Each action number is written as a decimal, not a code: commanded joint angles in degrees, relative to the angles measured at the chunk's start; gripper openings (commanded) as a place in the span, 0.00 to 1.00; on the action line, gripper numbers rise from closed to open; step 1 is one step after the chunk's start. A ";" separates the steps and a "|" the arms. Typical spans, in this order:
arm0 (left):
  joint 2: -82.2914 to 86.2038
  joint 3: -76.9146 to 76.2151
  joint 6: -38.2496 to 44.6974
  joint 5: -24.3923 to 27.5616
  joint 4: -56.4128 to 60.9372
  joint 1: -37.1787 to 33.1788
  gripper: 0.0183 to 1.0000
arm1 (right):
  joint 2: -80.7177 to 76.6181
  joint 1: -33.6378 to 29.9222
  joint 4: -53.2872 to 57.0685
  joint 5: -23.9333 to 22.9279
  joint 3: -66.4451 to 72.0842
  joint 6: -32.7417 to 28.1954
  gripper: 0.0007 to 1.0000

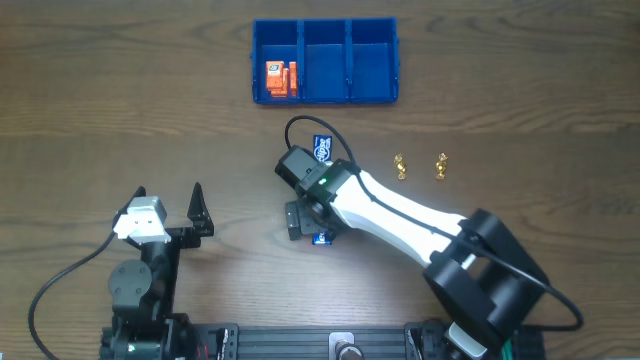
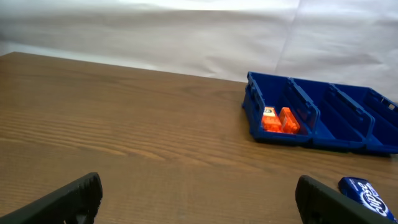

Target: Sort Candies Into Trays

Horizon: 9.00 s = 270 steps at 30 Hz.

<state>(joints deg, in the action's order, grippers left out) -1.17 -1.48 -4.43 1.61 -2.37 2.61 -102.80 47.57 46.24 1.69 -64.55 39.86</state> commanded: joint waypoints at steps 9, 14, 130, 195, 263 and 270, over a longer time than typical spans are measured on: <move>0.42 1.18 0.42 -0.50 -2.12 -0.35 1.00 | -5.42 0.37 -4.24 -3.19 -0.79 5.14 0.91; 0.42 1.18 0.39 -0.50 -2.12 -0.35 1.00 | -5.99 0.37 -3.93 -3.17 -0.79 5.16 0.71; 0.42 1.18 0.39 -0.50 -2.12 -0.35 1.00 | -28.63 -20.65 5.01 -15.76 -67.95 -20.48 0.17; 0.42 1.18 0.42 -0.50 -2.12 -0.35 1.00 | 0.98 -12.92 -5.16 -4.15 9.81 -0.63 0.52; 0.42 1.18 0.42 -0.50 -2.12 -0.35 1.00 | -4.04 -33.14 -4.94 -3.06 -2.38 -22.75 0.88; 0.42 1.18 0.39 -0.50 -2.12 -0.35 1.00 | -4.04 -32.85 -6.93 -3.06 0.07 -22.73 0.84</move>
<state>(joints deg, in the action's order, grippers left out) -1.02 -1.54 -4.43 1.63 -2.52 2.61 -107.31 14.70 40.42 -1.63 -66.50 16.32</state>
